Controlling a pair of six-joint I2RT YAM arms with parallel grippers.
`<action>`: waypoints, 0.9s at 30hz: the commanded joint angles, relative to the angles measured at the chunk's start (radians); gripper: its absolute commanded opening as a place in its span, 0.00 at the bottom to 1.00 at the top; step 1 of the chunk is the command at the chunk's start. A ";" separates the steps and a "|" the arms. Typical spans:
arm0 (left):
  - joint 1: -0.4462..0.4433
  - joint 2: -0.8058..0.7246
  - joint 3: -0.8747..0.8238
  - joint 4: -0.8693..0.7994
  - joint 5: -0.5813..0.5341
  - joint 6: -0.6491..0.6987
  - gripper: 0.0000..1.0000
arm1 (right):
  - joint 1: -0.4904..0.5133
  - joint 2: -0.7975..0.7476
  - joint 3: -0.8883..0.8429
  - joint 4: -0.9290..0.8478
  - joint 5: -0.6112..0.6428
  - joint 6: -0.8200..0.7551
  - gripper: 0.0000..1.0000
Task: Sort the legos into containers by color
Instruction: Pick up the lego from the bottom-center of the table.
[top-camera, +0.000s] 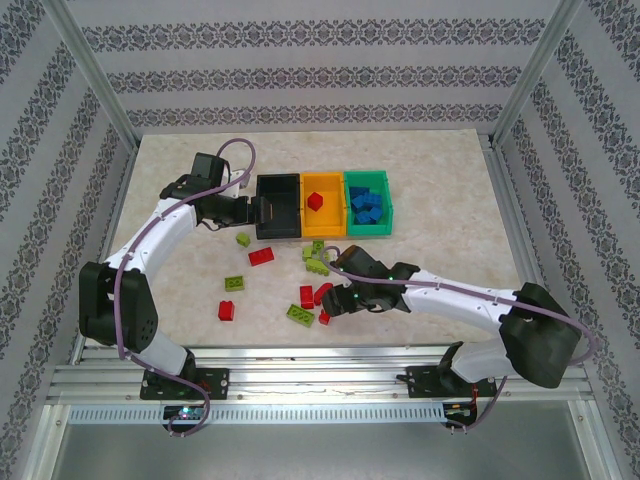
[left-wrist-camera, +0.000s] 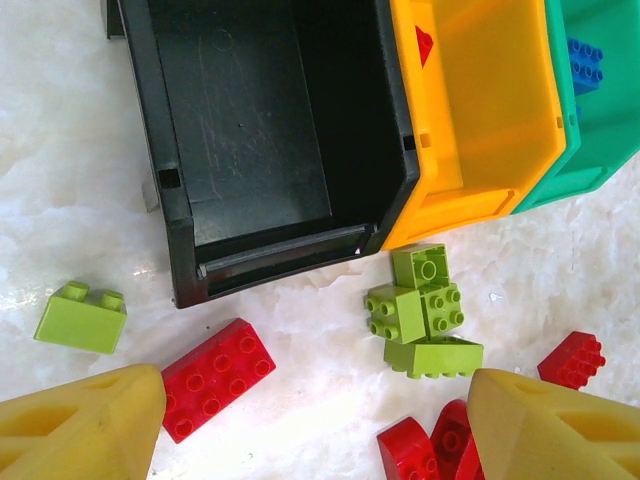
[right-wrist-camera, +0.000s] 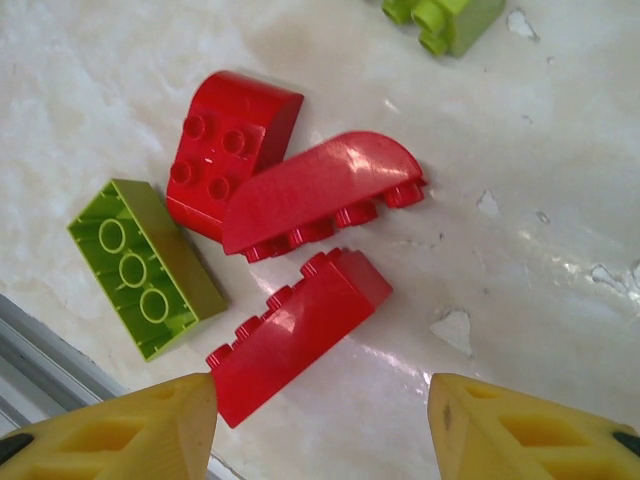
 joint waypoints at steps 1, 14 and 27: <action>0.008 -0.031 -0.013 0.006 -0.015 0.019 0.80 | 0.018 -0.028 -0.013 -0.019 0.037 0.037 0.59; 0.008 -0.008 -0.009 -0.001 -0.032 0.028 0.80 | 0.031 0.033 0.018 0.024 0.031 0.030 0.60; 0.007 -0.011 -0.013 0.008 -0.020 0.022 0.80 | 0.078 0.174 0.079 0.056 0.026 0.038 0.61</action>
